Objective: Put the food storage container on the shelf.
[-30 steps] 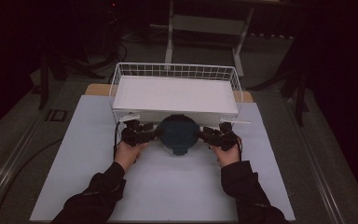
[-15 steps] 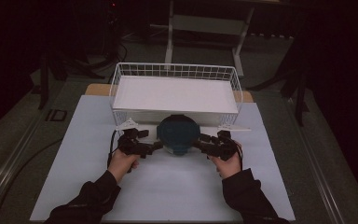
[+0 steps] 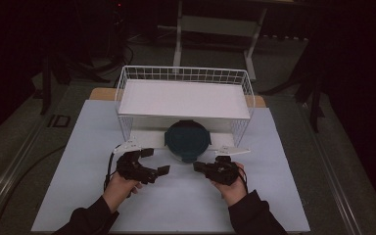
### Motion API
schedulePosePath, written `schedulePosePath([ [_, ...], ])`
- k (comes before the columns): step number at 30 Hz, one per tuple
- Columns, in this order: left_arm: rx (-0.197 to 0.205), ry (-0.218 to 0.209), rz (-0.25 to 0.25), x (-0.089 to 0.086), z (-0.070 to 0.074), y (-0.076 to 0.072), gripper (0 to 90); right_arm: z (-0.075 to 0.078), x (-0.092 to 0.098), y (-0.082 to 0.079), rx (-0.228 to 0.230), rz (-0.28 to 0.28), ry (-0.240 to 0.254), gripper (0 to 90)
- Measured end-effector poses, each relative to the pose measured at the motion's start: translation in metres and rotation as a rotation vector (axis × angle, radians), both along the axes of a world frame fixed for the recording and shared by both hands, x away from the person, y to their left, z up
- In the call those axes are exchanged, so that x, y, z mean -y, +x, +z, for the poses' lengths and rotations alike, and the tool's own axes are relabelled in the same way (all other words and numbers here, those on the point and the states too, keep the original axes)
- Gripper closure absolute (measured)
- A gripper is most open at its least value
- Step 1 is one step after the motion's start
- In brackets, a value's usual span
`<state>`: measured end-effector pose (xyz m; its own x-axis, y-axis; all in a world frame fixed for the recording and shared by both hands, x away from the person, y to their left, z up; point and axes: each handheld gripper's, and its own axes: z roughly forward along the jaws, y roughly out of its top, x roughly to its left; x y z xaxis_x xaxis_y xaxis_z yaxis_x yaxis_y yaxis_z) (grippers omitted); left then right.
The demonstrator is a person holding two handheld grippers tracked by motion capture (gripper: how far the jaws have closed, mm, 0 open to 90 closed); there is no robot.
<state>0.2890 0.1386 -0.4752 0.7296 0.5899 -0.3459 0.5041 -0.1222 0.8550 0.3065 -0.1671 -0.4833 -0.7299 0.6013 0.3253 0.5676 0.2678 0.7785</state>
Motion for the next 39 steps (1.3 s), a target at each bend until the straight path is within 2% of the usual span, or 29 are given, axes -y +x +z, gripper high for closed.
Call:
schedulePosePath([
  [3,0.010,0.006,0.008,-0.002,-0.001,-0.008,0.3,-0.005,-0.004,0.002,-0.028,0.014,-0.006,89.8],
  [7,0.011,0.017,0.010,-0.003,-0.002,-0.012,0.3,-0.008,-0.009,0.002,-0.031,0.016,-0.016,89.8],
  [8,0.018,0.031,0.016,-0.005,-0.003,-0.018,0.3,-0.008,-0.009,0.002,-0.031,0.016,-0.016,89.8],
  [12,0.036,0.045,0.023,-0.007,-0.006,-0.023,0.3,-0.012,-0.013,0.010,-0.027,-0.004,-0.040,89.8],
  [22,0.048,0.033,0.033,-0.007,-0.008,-0.023,0.3,-0.017,-0.022,0.024,-0.022,-0.022,-0.071,89.9],
  [30,0.060,0.039,0.039,-0.008,-0.009,-0.023,0.3,-0.021,-0.026,0.034,-0.024,-0.031,-0.066,89.9],
  [39,0.069,0.046,0.036,-0.008,-0.010,-0.023,0.3,-0.021,-0.032,0.055,-0.025,-0.071,-0.060,89.8],
])
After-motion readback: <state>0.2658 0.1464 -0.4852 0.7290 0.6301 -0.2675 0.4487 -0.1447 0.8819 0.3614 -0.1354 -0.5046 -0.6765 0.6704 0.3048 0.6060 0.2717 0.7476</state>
